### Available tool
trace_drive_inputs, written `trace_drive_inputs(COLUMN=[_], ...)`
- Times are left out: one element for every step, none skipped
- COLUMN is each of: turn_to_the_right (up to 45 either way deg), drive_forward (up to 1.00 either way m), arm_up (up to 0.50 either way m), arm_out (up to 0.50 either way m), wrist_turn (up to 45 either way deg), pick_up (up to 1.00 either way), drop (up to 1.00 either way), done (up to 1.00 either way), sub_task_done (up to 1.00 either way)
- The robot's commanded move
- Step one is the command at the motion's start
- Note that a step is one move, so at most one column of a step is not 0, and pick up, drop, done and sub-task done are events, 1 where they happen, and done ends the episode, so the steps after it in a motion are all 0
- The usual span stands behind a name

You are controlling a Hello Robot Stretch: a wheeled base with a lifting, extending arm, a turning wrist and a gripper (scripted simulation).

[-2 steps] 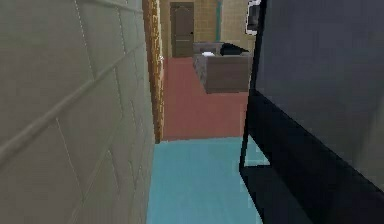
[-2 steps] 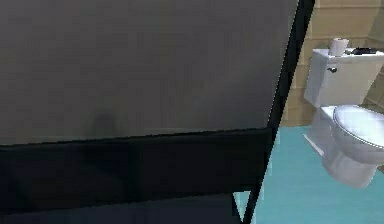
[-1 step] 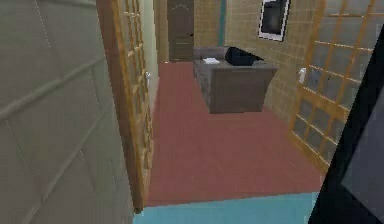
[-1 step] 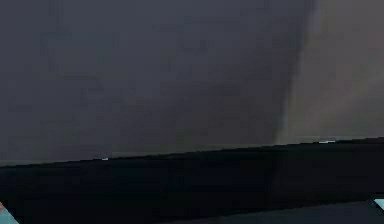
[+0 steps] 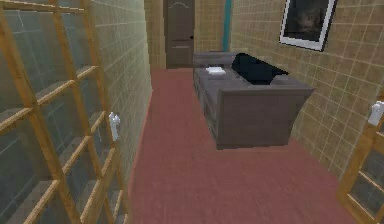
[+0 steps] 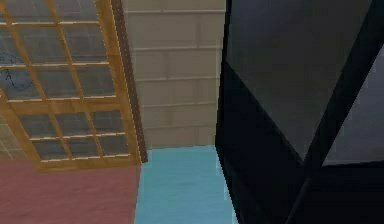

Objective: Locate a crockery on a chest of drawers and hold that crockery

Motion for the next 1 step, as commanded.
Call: trace_drive_inputs(turn_to_the_right=[-3.0], drive_forward=[0.0], arm_up=[0.0], arm_out=[0.0], wrist_turn=[0.0], pick_up=[0.0], drop=[0.0], done=[0.0], sub_task_done=[0.0])
